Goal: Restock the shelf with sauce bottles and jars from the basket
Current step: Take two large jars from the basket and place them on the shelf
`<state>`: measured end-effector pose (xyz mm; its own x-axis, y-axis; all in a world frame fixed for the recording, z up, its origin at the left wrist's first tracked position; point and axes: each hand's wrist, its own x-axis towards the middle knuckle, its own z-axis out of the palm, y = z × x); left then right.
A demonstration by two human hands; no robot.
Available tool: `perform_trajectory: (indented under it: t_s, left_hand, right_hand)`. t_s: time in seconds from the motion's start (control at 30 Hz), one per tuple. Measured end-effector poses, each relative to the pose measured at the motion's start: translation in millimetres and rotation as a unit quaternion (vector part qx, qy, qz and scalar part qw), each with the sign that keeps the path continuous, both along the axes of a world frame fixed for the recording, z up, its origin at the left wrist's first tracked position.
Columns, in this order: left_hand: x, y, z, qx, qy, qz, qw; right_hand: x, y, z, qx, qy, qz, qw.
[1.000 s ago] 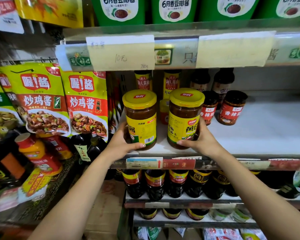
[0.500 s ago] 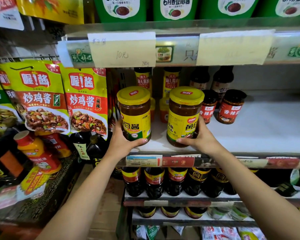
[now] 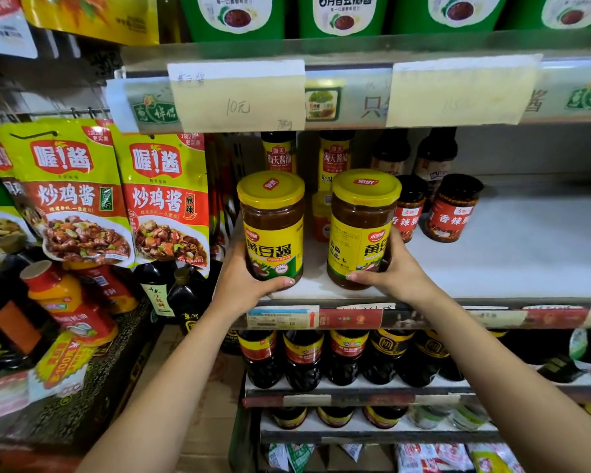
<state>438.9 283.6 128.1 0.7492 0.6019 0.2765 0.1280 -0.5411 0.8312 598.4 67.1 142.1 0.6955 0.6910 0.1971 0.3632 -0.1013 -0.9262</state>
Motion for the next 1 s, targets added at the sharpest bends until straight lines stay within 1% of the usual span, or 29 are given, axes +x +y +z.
perform_trajectory:
  t_s: [0.17,0.27,0.53,0.6,0.7,0.8,1.0]
  left_hand:
    - [-4.3,0.7,0.1,-0.035,0.016,-0.037,0.999]
    - [-6.7,0.3,0.6,-0.051,0.017,-0.046,0.997]
    - [-8.3,-0.7,0.9,-0.041,0.017,-0.036,0.998]
    - [-8.0,-0.4,0.6,-0.042,0.014,-0.038,0.998]
    - [-7.0,-0.6,0.3,-0.048,0.013,-0.041,0.998]
    - [-6.9,0.2,-1.1,-0.052,0.011,-0.045,0.998]
    - [-6.1,-0.3,-2.1,-0.051,0.008,-0.045,0.998]
  right_hand:
    - [-2.3,0.1,1.0,-0.005,-0.009,-0.015,1.0]
    - [-5.4,0.2,0.1,-0.007,-0.018,-0.041,0.999]
    - [-15.7,6.3,-0.3,-0.021,-0.08,-0.133,0.988]
    - [-17.6,6.3,1.3,-0.022,-0.08,-0.126,0.989]
    - [-14.0,0.0,2.5,0.012,-0.036,-0.056,0.998]
    - [-10.3,-6.5,2.6,-0.003,-0.039,-0.018,0.999]
    - [-9.1,-4.5,-2.5,-0.007,-0.047,-0.064,0.997]
